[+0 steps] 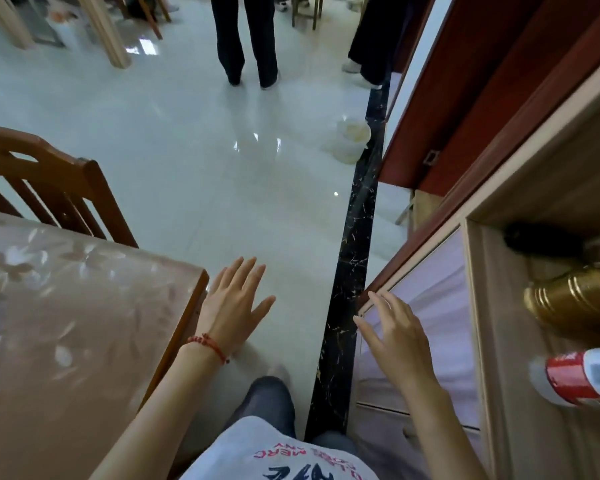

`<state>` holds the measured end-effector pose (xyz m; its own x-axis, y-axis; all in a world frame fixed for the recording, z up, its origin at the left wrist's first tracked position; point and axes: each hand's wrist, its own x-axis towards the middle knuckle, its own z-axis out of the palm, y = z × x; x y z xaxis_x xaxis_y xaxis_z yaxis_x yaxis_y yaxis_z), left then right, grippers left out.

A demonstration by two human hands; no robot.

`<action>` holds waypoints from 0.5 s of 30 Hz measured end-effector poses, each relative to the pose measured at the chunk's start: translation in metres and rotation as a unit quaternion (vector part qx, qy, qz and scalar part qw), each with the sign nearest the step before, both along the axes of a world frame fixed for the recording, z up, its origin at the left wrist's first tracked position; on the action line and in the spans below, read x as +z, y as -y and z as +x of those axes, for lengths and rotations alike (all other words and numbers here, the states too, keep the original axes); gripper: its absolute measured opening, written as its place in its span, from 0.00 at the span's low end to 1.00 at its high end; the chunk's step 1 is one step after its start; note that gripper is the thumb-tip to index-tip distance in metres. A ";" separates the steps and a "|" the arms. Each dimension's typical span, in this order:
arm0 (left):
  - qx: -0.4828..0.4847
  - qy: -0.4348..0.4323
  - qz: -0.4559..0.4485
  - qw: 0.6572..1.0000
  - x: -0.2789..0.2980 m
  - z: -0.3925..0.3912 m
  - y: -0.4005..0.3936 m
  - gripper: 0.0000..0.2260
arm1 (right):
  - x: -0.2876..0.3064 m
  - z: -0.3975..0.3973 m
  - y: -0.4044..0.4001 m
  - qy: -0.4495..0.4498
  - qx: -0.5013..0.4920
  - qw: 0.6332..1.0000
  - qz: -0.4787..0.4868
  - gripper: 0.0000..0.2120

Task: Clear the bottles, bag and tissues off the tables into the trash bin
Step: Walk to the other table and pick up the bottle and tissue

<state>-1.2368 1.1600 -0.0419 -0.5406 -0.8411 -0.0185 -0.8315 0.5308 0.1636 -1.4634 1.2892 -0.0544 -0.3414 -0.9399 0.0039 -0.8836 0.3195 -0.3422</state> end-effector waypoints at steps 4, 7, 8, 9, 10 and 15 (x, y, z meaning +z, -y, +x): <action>-0.007 -0.008 0.022 1.000 -0.010 -0.016 0.052 0.34 | -0.004 -0.016 0.048 -0.009 -0.001 1.000 -0.004 0.27; -0.013 -0.014 0.025 1.000 -0.016 -0.032 0.099 0.33 | -0.006 -0.031 0.091 -0.013 -0.009 1.000 -0.006 0.28; -0.015 -0.013 0.026 0.999 -0.017 -0.037 0.115 0.33 | -0.006 -0.036 0.106 -0.014 -0.010 1.000 -0.006 0.28; -0.015 -0.014 0.025 0.999 -0.017 -0.042 0.132 0.33 | -0.006 -0.042 0.122 -0.016 -0.010 1.000 -0.007 0.28; -0.015 -0.016 0.026 0.999 -0.017 -0.047 0.148 0.33 | -0.005 -0.047 0.138 -0.015 -0.011 1.000 -0.008 0.28; -0.005 -0.016 0.029 0.999 -0.014 -0.068 0.223 0.33 | -0.001 -0.077 0.216 -0.010 -0.007 1.000 -0.008 0.28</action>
<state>-1.3052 0.9373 -0.0556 -0.5495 -0.8340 -0.0497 -0.8203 0.5273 0.2213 -1.5399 1.0728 -0.0557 -0.3551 -0.9345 0.0249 -0.8855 0.3276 -0.3296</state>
